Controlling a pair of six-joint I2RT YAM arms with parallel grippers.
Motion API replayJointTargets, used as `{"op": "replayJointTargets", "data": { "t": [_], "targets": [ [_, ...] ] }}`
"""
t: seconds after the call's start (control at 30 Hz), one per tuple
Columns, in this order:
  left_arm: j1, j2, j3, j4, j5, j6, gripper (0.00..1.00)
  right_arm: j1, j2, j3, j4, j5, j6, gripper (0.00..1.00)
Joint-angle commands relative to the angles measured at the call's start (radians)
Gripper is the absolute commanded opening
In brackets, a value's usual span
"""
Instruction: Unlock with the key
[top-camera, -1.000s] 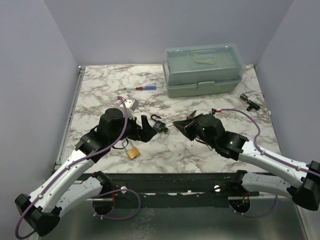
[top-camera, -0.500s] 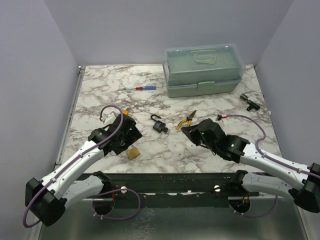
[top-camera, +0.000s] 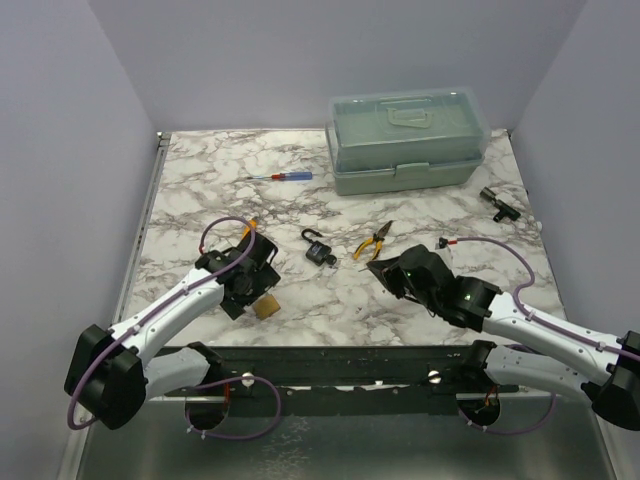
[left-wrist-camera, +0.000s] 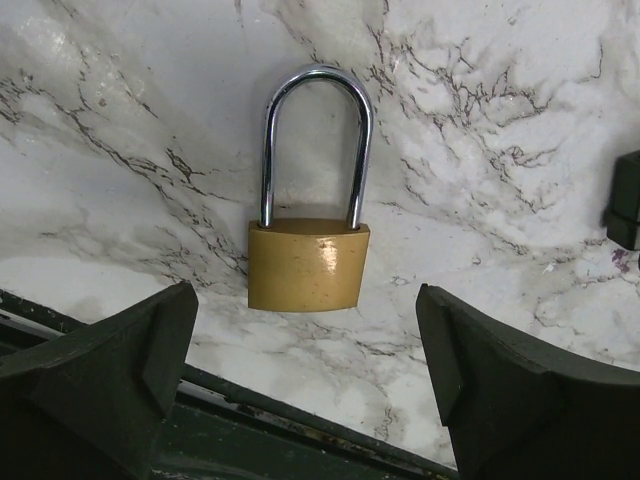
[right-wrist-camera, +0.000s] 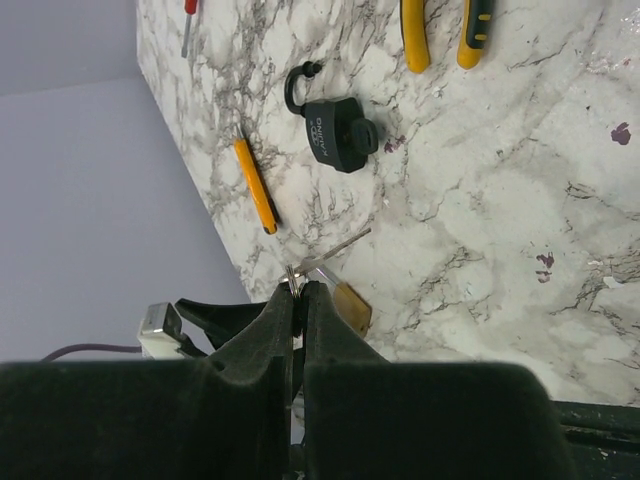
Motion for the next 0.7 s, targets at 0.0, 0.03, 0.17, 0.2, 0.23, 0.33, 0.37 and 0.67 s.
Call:
{"op": "replayJointTargets", "data": {
  "t": [0.0, 0.03, 0.17, 0.2, 0.23, 0.33, 0.37, 0.67],
  "targets": [
    [0.004, 0.038, 0.016, 0.052, -0.011, 0.061, 0.99, 0.004, -0.022, -0.015, -0.037, 0.061, 0.008, 0.00],
    [0.004, 0.047, 0.011, 0.068, -0.007, 0.078, 0.99, 0.004, -0.027, -0.018, -0.040, 0.063, 0.008, 0.00],
    [0.005, 0.103, -0.007, 0.122, 0.020, 0.128, 0.99, 0.004, -0.048, -0.033, -0.046, 0.074, 0.008, 0.00],
    [0.005, 0.125, -0.009, 0.133, 0.028, 0.138, 0.99, 0.004, -0.052, -0.037, -0.045, 0.077, 0.008, 0.00],
    [0.005, 0.143, -0.010, 0.141, 0.036, 0.152, 0.98, 0.004, -0.055, -0.040, -0.046, 0.077, 0.009, 0.00],
    [0.003, 0.198, -0.011, 0.156, 0.048, 0.176, 0.93, 0.004, -0.059, -0.048, -0.045, 0.076, 0.010, 0.00],
    [0.004, 0.214, -0.010, 0.160, 0.050, 0.181, 0.92, 0.004, -0.061, -0.050, -0.047, 0.076, 0.010, 0.00],
    [0.004, 0.267, -0.019, 0.182, 0.079, 0.179, 0.83, 0.004, -0.077, -0.063, -0.054, 0.090, 0.016, 0.00]
  ]
}}
